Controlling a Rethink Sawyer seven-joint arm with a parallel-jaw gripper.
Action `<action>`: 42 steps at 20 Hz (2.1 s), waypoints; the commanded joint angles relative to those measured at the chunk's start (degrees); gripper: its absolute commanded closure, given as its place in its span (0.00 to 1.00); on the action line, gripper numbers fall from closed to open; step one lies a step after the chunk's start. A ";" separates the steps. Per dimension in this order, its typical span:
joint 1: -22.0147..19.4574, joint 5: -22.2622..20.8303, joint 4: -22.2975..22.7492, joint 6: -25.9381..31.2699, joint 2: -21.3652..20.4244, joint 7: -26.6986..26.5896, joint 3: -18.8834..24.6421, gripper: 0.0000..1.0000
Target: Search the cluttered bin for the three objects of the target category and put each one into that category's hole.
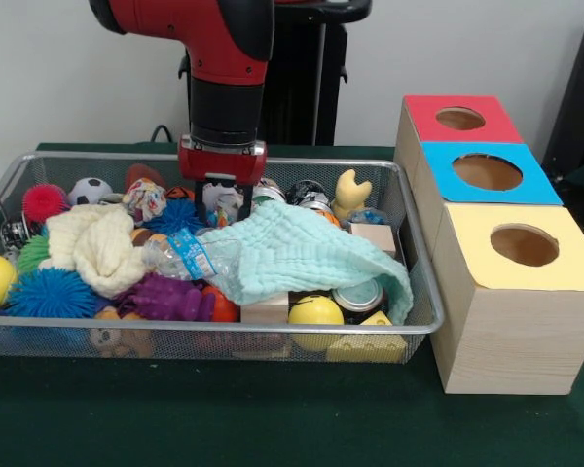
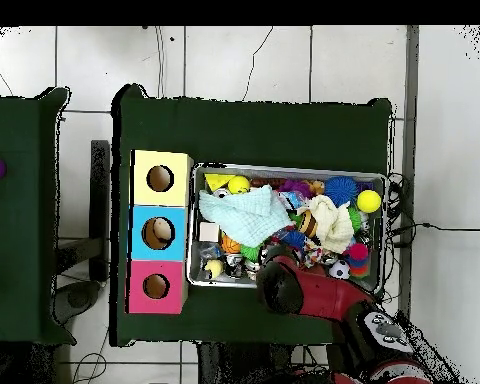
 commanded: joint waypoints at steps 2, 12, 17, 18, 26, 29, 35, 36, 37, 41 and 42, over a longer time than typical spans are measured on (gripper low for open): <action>1.14 1.69 1.05 -3.98 0.94 12.19 4.21 0.00; 1.81 3.60 3.24 1.35 -4.62 12.15 4.15 0.00; 1.75 4.33 4.25 3.03 -6.32 11.64 4.34 0.00; 1.69 4.49 4.35 3.40 -6.68 11.50 4.42 0.00; 2.36 3.76 4.56 0.54 -7.30 10.75 3.77 1.00; 3.01 3.27 4.68 -2.43 -6.96 11.39 2.92 1.00; 1.78 3.61 5.15 -2.24 -6.55 12.03 3.77 1.00; 2.18 4.01 4.86 -1.01 -6.41 11.78 3.58 1.00; 2.27 4.44 4.91 -0.52 -6.43 11.99 3.61 1.00; 1.44 3.88 5.10 -1.41 -5.55 12.05 4.58 1.00; 1.55 3.75 5.13 -1.92 -5.54 12.09 4.38 1.00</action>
